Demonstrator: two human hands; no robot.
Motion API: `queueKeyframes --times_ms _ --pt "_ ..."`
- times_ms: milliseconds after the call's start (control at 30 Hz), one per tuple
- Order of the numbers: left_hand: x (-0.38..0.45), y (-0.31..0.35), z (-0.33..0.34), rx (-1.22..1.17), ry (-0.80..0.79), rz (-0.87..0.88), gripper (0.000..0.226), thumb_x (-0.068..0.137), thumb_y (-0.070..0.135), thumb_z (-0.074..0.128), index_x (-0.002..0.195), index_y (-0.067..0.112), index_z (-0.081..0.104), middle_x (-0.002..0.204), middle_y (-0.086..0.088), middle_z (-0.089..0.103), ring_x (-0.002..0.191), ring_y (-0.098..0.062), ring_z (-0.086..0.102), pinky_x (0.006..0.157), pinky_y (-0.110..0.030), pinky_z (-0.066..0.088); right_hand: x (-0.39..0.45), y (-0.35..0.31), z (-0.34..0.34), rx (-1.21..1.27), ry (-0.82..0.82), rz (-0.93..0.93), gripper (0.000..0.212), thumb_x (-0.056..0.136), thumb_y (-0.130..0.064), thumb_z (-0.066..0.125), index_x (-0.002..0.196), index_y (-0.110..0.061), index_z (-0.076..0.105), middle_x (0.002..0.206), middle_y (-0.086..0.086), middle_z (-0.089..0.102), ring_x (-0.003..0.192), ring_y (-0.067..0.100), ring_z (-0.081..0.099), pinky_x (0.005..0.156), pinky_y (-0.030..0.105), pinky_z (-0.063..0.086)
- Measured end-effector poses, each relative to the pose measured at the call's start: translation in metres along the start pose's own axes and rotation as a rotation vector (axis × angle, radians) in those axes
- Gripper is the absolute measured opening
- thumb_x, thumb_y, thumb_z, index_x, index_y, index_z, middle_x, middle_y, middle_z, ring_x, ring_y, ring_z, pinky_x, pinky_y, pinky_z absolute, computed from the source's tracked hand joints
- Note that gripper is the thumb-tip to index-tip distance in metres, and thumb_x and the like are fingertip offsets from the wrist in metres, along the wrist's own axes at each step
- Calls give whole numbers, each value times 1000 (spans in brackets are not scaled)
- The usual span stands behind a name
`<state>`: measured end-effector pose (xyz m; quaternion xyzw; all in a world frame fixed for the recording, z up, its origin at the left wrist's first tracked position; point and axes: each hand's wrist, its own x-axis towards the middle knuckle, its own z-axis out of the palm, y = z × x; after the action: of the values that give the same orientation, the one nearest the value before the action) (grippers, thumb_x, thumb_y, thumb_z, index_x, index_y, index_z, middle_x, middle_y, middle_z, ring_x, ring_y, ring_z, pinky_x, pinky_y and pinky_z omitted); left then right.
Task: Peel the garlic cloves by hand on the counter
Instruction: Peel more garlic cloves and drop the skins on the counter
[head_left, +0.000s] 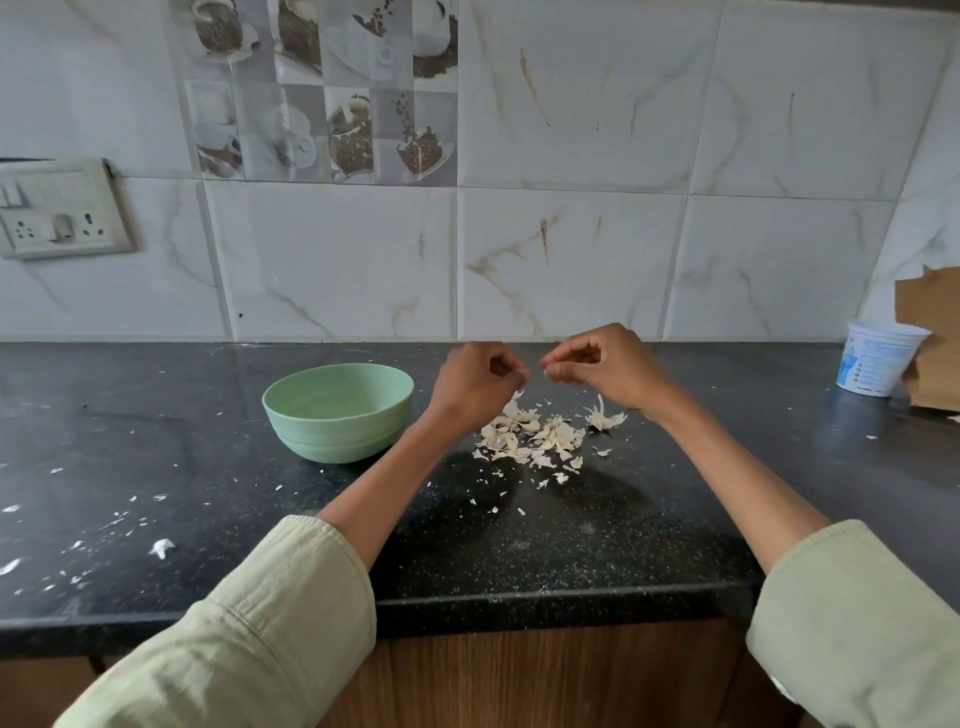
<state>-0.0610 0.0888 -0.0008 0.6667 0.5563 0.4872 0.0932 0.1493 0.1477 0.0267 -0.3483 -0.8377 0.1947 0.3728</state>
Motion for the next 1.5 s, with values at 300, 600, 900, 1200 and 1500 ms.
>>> queueKeyframes --times_ms 300,600,900,1200,1500 --pt "-2 0 1 56 -86 -87 36 112 43 44 95 15 59 100 -1 62 97 -19 55 79 -33 42 -2 8 22 -396 -152 46 10 86 -23 86 88 -21 77 83 -11 74 76 1 69 79 23 60" --pt "1 -6 11 -255 -287 -226 70 111 60 26 119 12 77 115 -2 79 115 -15 69 109 -38 48 0 9 21 -430 -172 46 12 85 -21 87 87 -18 76 85 -9 74 80 5 69 80 26 58" --pt "3 -7 9 -306 -95 -194 62 112 52 33 102 12 79 99 -1 81 103 -16 73 93 -29 49 -1 -5 20 -417 77 -67 5 91 -14 81 88 -15 78 81 -12 72 76 -1 67 90 28 58" --pt "1 -2 7 -204 -117 -142 45 114 37 42 112 11 78 102 -2 80 106 -16 72 101 -34 52 3 2 22 -354 0 4 15 87 -20 87 99 -16 81 87 -8 77 75 -3 68 71 16 52" --pt "0 -2 7 -67 -139 -107 28 109 29 55 111 12 78 103 1 79 104 -14 73 90 -27 55 0 5 26 -555 -147 59 9 89 -21 84 94 -15 79 83 -11 69 77 -6 58 88 26 51"
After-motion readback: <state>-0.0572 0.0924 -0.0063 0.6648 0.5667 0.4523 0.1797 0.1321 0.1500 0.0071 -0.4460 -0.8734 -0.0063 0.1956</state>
